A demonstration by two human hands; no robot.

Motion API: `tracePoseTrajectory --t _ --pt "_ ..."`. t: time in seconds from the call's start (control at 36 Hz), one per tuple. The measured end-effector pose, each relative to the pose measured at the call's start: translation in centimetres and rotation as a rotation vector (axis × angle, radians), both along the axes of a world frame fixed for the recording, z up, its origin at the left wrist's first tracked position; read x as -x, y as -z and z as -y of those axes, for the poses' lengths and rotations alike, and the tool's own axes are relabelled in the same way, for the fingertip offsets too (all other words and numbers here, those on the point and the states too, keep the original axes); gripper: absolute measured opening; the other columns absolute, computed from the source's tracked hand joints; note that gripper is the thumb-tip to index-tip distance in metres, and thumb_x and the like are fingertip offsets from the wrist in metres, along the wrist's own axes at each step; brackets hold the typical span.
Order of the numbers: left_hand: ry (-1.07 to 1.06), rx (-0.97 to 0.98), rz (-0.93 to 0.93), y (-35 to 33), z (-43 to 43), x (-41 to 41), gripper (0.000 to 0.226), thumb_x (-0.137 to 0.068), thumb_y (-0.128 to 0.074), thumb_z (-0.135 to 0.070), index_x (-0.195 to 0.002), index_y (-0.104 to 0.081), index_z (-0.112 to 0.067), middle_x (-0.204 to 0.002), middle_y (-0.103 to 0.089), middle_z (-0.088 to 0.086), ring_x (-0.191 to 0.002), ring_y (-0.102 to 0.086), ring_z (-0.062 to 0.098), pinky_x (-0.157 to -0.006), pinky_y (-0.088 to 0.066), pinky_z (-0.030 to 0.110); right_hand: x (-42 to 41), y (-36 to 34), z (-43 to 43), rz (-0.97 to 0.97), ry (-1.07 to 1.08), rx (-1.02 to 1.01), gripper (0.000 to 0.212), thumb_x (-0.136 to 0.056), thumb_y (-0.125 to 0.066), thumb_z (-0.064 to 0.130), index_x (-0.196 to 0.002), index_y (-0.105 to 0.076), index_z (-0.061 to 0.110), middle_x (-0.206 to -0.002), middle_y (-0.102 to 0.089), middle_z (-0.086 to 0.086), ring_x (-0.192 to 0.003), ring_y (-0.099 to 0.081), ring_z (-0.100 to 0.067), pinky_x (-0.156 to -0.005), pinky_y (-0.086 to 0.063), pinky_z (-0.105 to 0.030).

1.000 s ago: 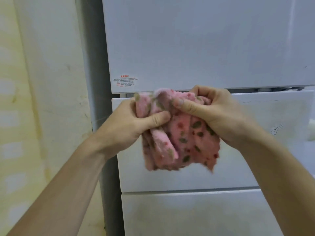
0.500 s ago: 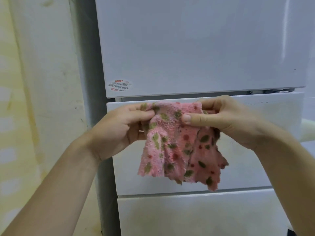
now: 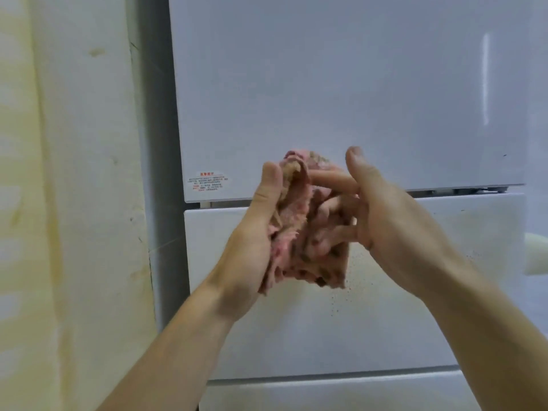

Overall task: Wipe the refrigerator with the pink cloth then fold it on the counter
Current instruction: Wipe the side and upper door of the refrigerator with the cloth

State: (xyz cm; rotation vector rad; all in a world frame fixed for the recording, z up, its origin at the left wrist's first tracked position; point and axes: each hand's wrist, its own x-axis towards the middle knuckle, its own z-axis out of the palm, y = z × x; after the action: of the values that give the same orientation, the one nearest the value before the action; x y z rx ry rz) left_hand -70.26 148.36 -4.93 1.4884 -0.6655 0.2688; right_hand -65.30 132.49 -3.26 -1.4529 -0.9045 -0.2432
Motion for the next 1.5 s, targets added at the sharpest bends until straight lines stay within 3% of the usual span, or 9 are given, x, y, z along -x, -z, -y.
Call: tracePoseTrajectory --t 0.06,0.11,0.22,0.31,0.39,0.5,0.67,0.89,1.5 --pt "0.031 -0.066 0.051 0.0 -0.7 -0.1 0.059 -0.106 -0.04 -0.056 -0.143 -0.058 -0.014 -0.129 -0.069 0.022 -0.12 -0.067 0.043 -0.107 -0.05 0.066 0.2 0.1 0.0 0.145 0.112 0.065 0.048 -0.111 -0.036 0.054 -0.109 -0.081 0.037 -0.079 -0.072 0.001 -0.076 -0.072 -0.015 -0.094 -0.055 -0.042" --pt "-0.06 -0.078 0.072 0.2 -1.4 -0.9 0.052 -0.098 -0.062 -0.031 -0.144 -0.051 -0.009 -0.099 -0.079 0.008 -0.08 -0.077 0.027 -0.088 -0.058 0.055 -0.1 0.5 -0.3 0.328 0.23 0.044 0.032 -0.11 -0.051 0.031 -0.107 -0.081 0.038 -0.097 -0.078 0.015 -0.095 -0.072 -0.003 -0.095 -0.055 -0.027" --pt "-0.005 0.178 -0.074 -0.2 -1.3 -2.0 0.05 -0.095 -0.055 -0.016 -0.145 -0.054 -0.008 -0.129 -0.072 0.018 -0.12 -0.071 0.034 -0.102 -0.058 0.054 -2.0 2.0 -2.4 0.661 0.615 -0.124 0.026 -0.098 -0.065 0.021 -0.119 -0.077 0.026 -0.104 -0.065 0.012 -0.091 -0.065 -0.009 -0.079 -0.049 -0.018" --pt "0.004 0.258 -0.085 -1.7 -0.9 -2.6 0.038 -0.105 -0.039 -0.014 -0.133 -0.062 -0.004 -0.117 -0.077 0.015 -0.103 -0.077 0.025 -0.082 -0.065 0.039 -3.6 2.3 -4.5 0.864 0.9 -0.155 0.031 -0.1 -0.063 0.031 -0.129 -0.074 0.022 -0.119 -0.058 0.001 -0.11 -0.055 -0.021 -0.096 -0.041 -0.029" --pt "-0.556 0.096 0.332 -2.3 -2.0 -3.8 0.021 -0.101 -0.05 -0.013 -0.103 -0.07 -0.017 -0.081 -0.073 -0.01 -0.07 -0.069 0.004 -0.062 -0.053 0.017 -5.6 2.1 -7.1 0.94 1.036 -0.03 0.042 -0.105 -0.056 0.034 -0.146 -0.062 0.024 -0.154 -0.049 -0.01 -0.146 -0.037 -0.027 -0.115 -0.029 -0.04" --pt "-1.274 -0.17 0.866 -1.7 -5.7 -5.0 0.031 -0.088 -0.059 -0.007 -0.115 -0.073 -0.016 -0.113 -0.064 -0.003 -0.101 -0.062 0.01 -0.091 -0.048 0.019 -7.4 2.2 -9.4 0.994 1.131 0.197 0.061 -0.108 -0.046 0.042 -0.163 -0.037 0.018 -0.172 -0.022 -0.017 -0.162 -0.015 -0.031 -0.131 -0.011 -0.052" --pt "-1.502 -0.216 0.824 -2.0 -11.9 -6.3 0.044 -0.097 -0.042 -0.02 -0.132 -0.068 -0.012 -0.143 -0.056 0.005 -0.135 -0.047 0.022 -0.116 -0.033 0.028 -6.2 1.4 -11.8 0.852 1.093 0.201 0.093 -0.099 -0.047 0.059 -0.165 -0.017 0.002 -0.172 -0.004 -0.028 -0.162 0.003 -0.039 -0.132 -0.003 -0.056" --pt "-1.611 -0.543 0.845 -4.1 -16.9 -7.4 0.058 -0.107 -0.029 -0.037 -0.164 -0.034 -0.026 -0.173 -0.027 0.0 -0.161 -0.018 0.023 -0.127 -0.012 0.043 -6.5 -3.5 -15.7 0.942 1.204 0.288 0.076 -0.104 -0.027 0.07 -0.168 -0.01 0.033 -0.173 0.006 -0.025 -0.16 0.009 -0.044 -0.129 -0.002 -0.064" --pt "-1.413 -0.453 1.005 -4.7 -16.5 -7.5 0.053 -0.109 -0.027 -0.027 -0.151 -0.056 -0.013 -0.162 -0.047 0.001 -0.158 -0.03 0.018 -0.13 -0.019 0.049 -6.5 -2.3 -17.1 1.072 1.162 0.288 0.061 -0.112 -0.025 0.049 -0.168 -0.021 0.024 -0.174 -0.008 -0.019 -0.162 -0.004 -0.04 -0.129 -0.012 -0.06"
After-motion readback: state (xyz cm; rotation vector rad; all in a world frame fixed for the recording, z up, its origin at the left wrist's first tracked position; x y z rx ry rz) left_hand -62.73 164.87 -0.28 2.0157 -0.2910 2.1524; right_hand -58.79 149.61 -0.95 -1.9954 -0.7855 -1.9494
